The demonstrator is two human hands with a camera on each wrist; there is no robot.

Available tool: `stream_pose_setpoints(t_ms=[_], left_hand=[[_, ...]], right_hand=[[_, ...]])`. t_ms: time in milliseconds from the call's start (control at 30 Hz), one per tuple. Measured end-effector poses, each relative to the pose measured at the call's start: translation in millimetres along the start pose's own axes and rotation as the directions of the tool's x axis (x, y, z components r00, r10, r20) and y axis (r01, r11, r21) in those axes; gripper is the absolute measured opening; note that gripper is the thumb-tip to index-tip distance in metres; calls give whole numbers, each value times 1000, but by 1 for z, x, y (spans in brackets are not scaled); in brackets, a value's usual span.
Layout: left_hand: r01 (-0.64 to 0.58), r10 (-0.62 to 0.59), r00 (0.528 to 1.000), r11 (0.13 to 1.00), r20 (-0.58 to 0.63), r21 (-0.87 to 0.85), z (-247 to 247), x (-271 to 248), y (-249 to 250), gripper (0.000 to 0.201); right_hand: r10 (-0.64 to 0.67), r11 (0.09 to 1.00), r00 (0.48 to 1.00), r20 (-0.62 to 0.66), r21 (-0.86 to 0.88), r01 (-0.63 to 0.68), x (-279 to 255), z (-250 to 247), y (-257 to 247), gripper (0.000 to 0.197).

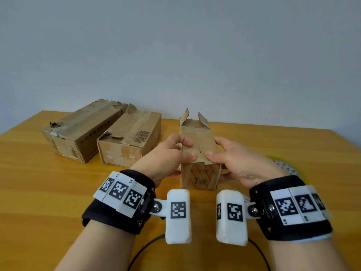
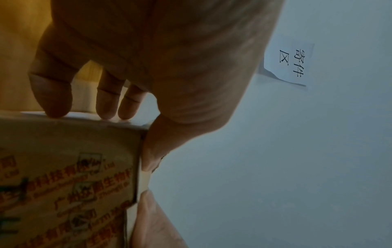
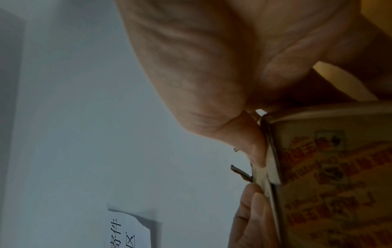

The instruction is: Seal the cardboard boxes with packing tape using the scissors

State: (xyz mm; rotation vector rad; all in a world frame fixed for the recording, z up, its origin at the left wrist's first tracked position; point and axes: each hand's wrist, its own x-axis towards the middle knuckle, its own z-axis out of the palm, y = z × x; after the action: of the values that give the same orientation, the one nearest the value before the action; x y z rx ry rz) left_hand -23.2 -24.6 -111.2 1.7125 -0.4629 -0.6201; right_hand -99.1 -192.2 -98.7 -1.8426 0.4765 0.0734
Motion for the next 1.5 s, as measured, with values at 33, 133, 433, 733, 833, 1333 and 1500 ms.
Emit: stream_pose_setpoints(t_ms=[33, 133, 433, 733, 833, 1333, 1500], left_hand=[[0, 0, 1000, 1000, 6, 2, 0, -1, 1, 25], [4, -4, 1000, 1000, 19, -5, -1, -4, 2, 25], [7, -7, 1000, 1000, -5, -14, 1, 2, 0, 26], [44, -44, 998, 999, -53, 8, 6, 4, 1, 28], [51, -51, 999, 998, -1, -40, 3, 5, -1, 23], [43, -35, 997, 991, 63, -126, -2, 2, -4, 26], [66, -55, 996, 985, 73, -159, -5, 0, -1, 24]], right_hand=[[2, 1000, 1000, 3, 3, -2, 0, -1, 0, 41], [0, 1000, 1000, 18, 14, 0, -2, -3, 0, 41], [12, 999, 1000, 10, 41, -12, -2, -4, 1, 41], [-2, 995, 996, -89, -96, -6, 1, 12, -4, 60], [17, 996, 993, -114, -85, -27, 5, 14, -3, 67], [44, 997, 993, -113, -61, -51, 1, 18, -7, 60], [28, 996, 994, -103, -79, -36, -5, 14, -10, 60]])
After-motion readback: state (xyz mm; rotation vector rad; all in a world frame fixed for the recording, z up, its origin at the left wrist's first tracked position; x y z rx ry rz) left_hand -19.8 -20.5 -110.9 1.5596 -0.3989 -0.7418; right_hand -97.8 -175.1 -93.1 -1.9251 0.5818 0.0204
